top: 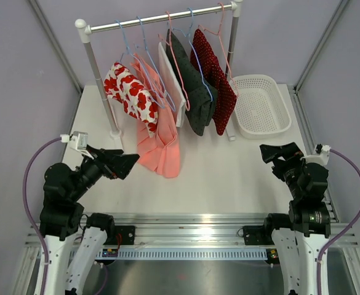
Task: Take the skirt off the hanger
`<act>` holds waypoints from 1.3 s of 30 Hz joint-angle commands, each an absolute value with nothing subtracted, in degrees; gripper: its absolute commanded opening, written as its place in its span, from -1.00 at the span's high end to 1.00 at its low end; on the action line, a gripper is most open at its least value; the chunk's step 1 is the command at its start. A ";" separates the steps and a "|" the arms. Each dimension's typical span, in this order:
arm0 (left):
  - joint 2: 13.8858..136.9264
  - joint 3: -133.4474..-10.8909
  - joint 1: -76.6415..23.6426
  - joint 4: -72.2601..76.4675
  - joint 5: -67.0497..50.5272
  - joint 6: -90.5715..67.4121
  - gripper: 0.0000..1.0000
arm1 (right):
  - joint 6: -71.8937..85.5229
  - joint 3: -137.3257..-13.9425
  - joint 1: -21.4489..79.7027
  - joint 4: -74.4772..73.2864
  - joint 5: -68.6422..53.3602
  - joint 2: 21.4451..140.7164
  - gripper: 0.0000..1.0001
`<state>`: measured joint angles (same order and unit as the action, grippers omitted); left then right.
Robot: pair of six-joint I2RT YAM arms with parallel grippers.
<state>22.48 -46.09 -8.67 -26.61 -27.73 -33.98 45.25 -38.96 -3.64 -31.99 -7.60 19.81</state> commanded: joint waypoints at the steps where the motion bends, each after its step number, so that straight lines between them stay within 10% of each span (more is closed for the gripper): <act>1: 21.45 -51.76 -8.79 -29.10 -32.16 -28.57 -0.98 | 44.48 -43.67 -3.25 -34.19 -9.05 20.82 -0.99; 19: 53.86 -100.59 -10.28 -41.22 -10.64 -21.53 -0.98 | 21.00 -98.47 -3.17 -45.78 -4.30 60.16 -0.89; 25: 79.15 -130.55 -30.74 -51.05 11.84 -13.11 -0.98 | 20.22 -113.27 4.72 -49.30 -4.58 72.76 -0.91; 28: 89.87 -146.93 -38.21 -54.05 15.63 -11.08 -0.98 | 18.55 -109.98 7.82 -49.22 -0.79 72.34 -0.92; 39: 104.22 -141.66 -52.46 -33.14 16.43 -8.35 -0.98 | 23.12 -69.54 8.26 -42.01 -3.25 51.69 -0.90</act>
<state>99.81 -137.01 -49.78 -40.60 14.33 -10.66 21.71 -74.22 7.94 -45.08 -2.59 55.57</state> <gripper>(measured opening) 0.987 0.955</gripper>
